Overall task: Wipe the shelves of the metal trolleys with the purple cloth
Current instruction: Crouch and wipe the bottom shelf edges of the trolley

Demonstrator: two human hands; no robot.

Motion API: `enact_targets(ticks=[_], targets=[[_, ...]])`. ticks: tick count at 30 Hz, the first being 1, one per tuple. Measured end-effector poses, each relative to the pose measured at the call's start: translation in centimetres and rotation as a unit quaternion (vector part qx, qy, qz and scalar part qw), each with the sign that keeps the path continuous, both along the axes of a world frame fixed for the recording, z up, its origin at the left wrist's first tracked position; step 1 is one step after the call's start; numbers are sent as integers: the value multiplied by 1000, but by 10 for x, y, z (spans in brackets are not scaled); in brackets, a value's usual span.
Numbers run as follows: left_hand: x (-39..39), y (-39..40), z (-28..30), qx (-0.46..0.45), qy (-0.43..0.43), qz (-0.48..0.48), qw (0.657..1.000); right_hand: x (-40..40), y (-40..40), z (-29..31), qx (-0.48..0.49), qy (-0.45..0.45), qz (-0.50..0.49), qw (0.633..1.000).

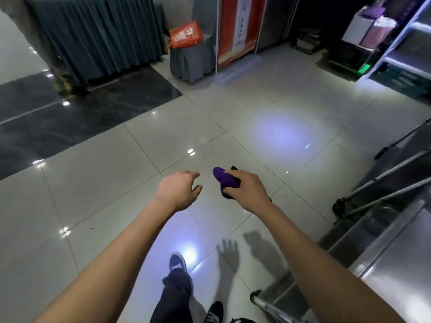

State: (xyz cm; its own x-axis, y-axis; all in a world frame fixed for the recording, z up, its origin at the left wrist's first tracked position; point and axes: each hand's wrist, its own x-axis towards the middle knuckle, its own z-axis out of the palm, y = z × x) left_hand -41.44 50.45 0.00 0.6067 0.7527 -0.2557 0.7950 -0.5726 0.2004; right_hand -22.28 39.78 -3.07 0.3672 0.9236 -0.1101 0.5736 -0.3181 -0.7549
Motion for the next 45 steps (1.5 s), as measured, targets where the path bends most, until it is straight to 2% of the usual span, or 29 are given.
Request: enact_targets(ticks=[6, 12, 20, 29, 33, 38, 45], targets=[[82, 101, -26, -31, -2, -71, 997, 76, 54, -23, -39, 12, -92, 995], [190, 167, -36, -30, 23, -203, 979, 140, 59, -28, -48, 43, -238, 969], [378, 147, -52, -40, 9, -409, 911, 226, 13, -60, -47, 88, -434, 895], [544, 86, -66, -30, 78, -565, 821, 325, -50, -79, -45, 120, -561, 818], [600, 60, -68, -36, 96, -616, 781, 349, -67, -75, -24, 141, -627, 766], [660, 33, -87, -60, 109, -676, 726, 364, -74, -90, -42, 144, -695, 703], [748, 28, -137, -90, 152, -777, 605, 375, -38, -127, -80, 183, -802, 563]])
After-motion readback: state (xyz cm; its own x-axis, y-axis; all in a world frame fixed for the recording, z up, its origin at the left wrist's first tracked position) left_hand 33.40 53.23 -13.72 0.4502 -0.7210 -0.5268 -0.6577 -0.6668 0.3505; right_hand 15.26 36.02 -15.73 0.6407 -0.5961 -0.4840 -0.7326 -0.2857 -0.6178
